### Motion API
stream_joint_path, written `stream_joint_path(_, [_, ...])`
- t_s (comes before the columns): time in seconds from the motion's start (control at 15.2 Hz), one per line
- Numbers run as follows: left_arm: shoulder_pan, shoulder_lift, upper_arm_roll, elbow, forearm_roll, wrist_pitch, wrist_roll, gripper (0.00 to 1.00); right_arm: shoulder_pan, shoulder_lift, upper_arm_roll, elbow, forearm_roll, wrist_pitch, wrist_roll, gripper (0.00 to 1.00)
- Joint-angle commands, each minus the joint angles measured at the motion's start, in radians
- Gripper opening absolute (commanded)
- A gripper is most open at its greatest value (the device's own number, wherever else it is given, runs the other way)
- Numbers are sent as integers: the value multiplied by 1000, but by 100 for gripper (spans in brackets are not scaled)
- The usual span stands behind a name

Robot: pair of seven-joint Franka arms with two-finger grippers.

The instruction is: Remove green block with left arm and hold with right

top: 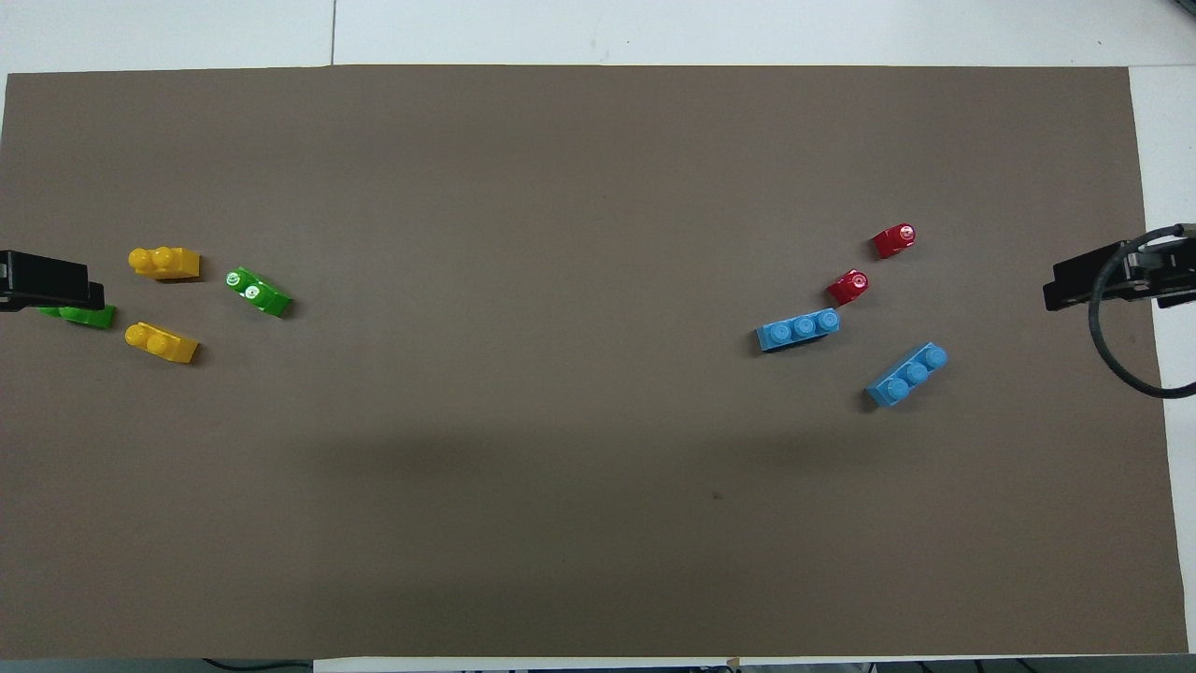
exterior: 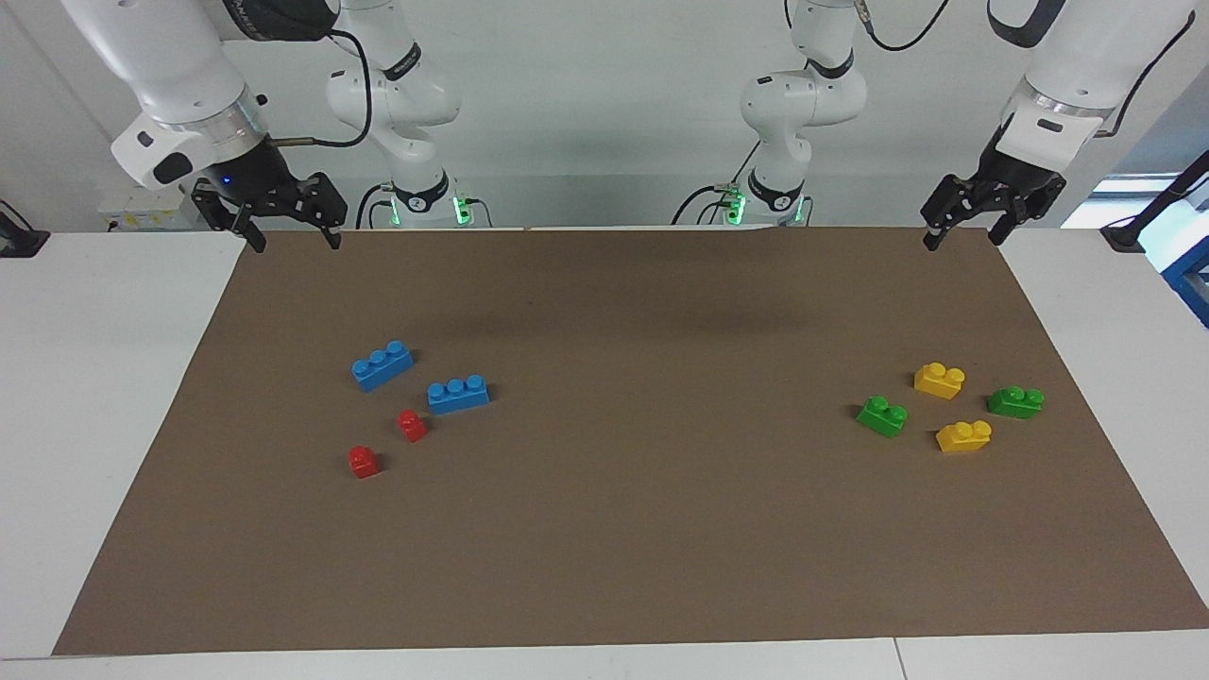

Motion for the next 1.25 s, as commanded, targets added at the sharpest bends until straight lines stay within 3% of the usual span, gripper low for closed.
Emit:
stream_joint_path(0.0, [-2, -6, 3, -3, 17, 1, 8, 100, -13, 6, 0, 7, -7, 9, -31, 100])
stream_joint_path(0.39, [4, -7, 4, 2, 17, -61, 10, 100, -13, 12, 0, 12, -15, -5, -30, 100])
stream_joint_path(1.18, [-1, -10, 0, -1, 40, -55, 11, 100, -14, 12, -3, 6, -19, -9, -28, 100])
